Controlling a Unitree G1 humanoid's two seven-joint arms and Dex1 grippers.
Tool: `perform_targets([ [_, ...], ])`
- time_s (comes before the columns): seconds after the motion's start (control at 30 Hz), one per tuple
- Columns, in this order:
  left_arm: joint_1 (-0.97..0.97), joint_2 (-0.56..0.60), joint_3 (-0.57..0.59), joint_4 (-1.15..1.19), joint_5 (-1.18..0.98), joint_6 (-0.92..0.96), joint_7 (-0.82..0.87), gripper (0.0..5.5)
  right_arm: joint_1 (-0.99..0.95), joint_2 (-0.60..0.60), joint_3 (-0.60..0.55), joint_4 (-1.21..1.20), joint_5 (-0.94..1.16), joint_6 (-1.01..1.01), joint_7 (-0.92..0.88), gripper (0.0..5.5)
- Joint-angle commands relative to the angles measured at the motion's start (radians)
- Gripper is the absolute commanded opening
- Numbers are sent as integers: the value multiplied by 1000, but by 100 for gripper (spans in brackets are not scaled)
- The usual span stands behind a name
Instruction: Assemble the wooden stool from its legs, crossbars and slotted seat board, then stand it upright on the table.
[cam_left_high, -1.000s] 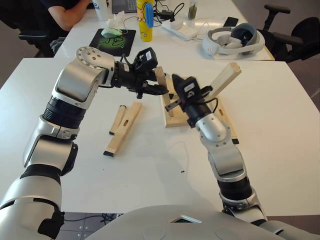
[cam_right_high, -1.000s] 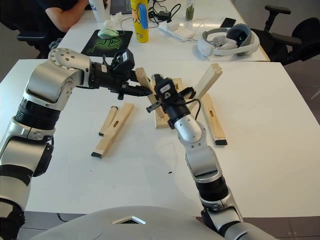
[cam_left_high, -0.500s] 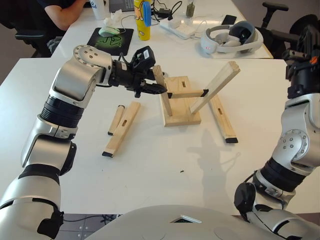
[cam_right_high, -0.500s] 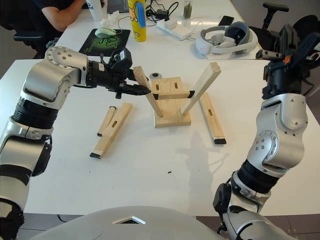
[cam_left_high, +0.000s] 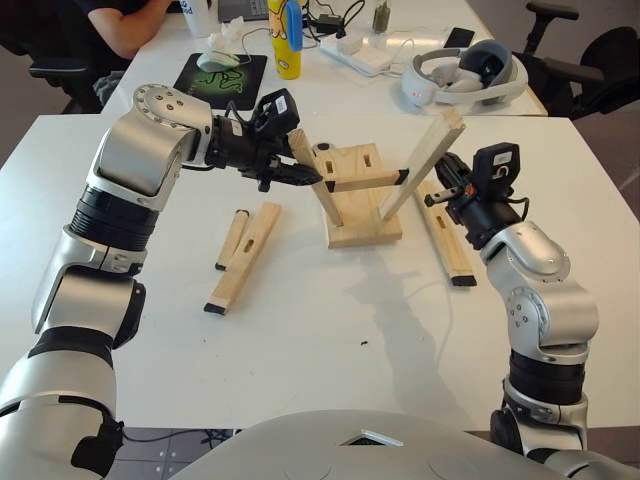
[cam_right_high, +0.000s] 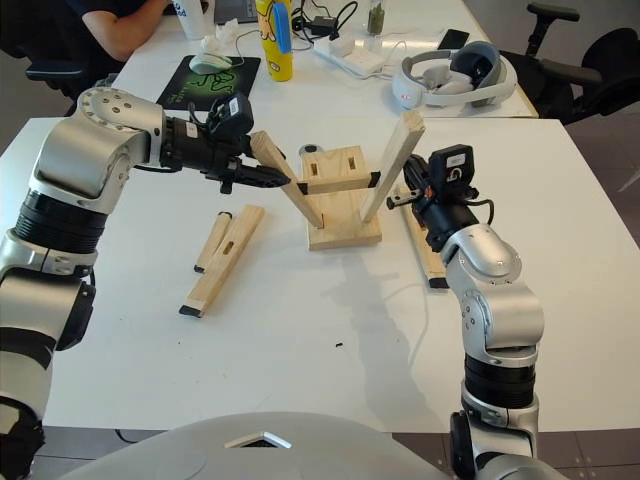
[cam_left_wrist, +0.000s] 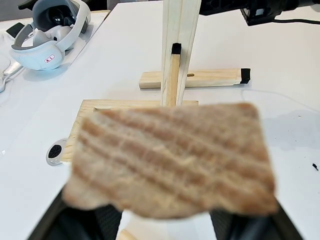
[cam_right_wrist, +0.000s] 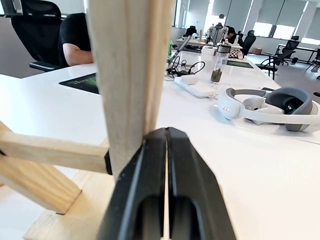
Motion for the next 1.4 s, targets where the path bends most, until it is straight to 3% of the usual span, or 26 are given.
perform_targets([
  [0.03, 48, -19, -58, 30, 53, 19, 1, 203, -17, -5, -61, 57, -43, 10, -69, 0],
  [0.17, 41, -21, -52, 36, 59, 17, -3, 203, 5, 2, -95, 95, -37, 38, -83, 0],
  [0.3, 26, -25, -54, 47, 62, 9, -13, 203, 146, -143, 197, 80, -82, 154, 85, 0],
  [0.4, 9, -29, -61, 67, 69, -5, -28, 203, 213, -120, 262, 27, -52, 153, 123, 0],
  [0.63, -65, -46, -98, 158, 93, -62, -123, 203, 200, 23, 274, 24, -27, -5, 110, 0],
  [0.93, -117, -38, -105, 161, 98, -49, -228, 203, 238, 101, 248, -32, -7, -28, 67, 0],
  [1.4, 6, 44, -48, -107, 29, 139, -214, 203, 211, 183, 391, 139, -260, -95, -131, 0],
])
